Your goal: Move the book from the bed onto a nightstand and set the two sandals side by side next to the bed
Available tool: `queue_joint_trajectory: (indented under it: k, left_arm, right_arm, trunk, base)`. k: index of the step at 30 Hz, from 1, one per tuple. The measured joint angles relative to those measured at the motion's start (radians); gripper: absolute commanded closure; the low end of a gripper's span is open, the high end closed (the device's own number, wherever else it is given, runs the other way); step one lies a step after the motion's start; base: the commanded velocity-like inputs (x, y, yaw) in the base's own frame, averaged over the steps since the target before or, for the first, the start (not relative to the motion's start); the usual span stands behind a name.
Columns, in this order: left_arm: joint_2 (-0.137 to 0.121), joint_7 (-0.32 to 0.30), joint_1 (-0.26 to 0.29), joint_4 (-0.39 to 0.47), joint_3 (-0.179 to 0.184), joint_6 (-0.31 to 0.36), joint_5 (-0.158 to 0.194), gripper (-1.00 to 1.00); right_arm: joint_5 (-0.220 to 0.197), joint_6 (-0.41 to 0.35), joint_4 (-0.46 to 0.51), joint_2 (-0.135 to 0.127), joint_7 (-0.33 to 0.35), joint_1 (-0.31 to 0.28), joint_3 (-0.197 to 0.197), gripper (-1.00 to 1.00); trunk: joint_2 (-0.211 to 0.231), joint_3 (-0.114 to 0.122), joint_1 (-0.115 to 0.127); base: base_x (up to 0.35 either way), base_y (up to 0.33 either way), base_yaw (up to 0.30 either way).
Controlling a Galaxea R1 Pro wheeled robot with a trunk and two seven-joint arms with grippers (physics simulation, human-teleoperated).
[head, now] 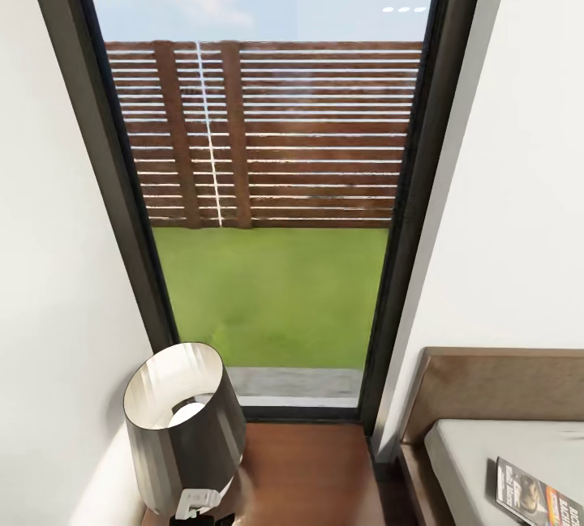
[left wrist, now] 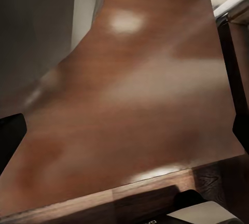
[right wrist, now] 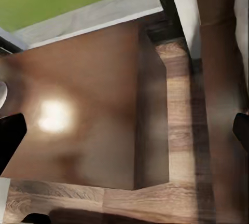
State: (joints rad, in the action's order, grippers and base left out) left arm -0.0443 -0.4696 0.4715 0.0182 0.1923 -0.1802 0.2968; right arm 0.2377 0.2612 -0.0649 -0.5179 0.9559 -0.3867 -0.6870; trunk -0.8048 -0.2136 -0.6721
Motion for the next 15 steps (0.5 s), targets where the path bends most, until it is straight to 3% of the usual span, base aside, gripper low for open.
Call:
queue_joint_trajectory:
  k: [3,5,10,12,15]
  left_arm:
    - [0.0,0.0,0.0,0.0,0.0,0.0,0.0,-1.0]
    - [0.001,0.0,0.0,0.0,0.001,0.0,0.0,-1.0]
    - [0.011,0.0,0.0,0.001,0.001,0.0,-0.002,-1.0]
    - [0.017,0.0,0.0,0.001,0.001,0.0,-0.003,-1.0]
    - [0.025,-0.001,0.0,0.001,0.001,0.0,-0.004,-1.0]
  right_arm:
    - [-0.072,-0.001,0.003,-0.07,-0.006,0.0,-0.002,-1.0]
    - [-0.1,-0.005,0.006,-0.138,-0.033,0.0,-0.004,-1.0]
    - [-0.109,-0.016,0.013,-0.202,-0.051,0.0,-0.001,-1.0]
    - [-0.11,-0.055,0.038,-0.227,-0.052,0.0,-0.001,-1.0]
    - [-0.109,-0.193,0.118,-0.249,-0.055,0.0,-0.003,-1.0]
  trunk:
    - [0.0,0.0,0.0]
    - [0.0,0.0,0.0]
    - [0.0,0.0,0.0]
    - [0.0,0.0,0.0]
    - [0.0,0.0,0.0]
  base:
    - [0.0,0.0,0.0]
    - [0.0,0.0,0.0]
    - [0.0,0.0,0.0]
    - [0.0,0.0,0.0]
    - [0.0,0.0,0.0]
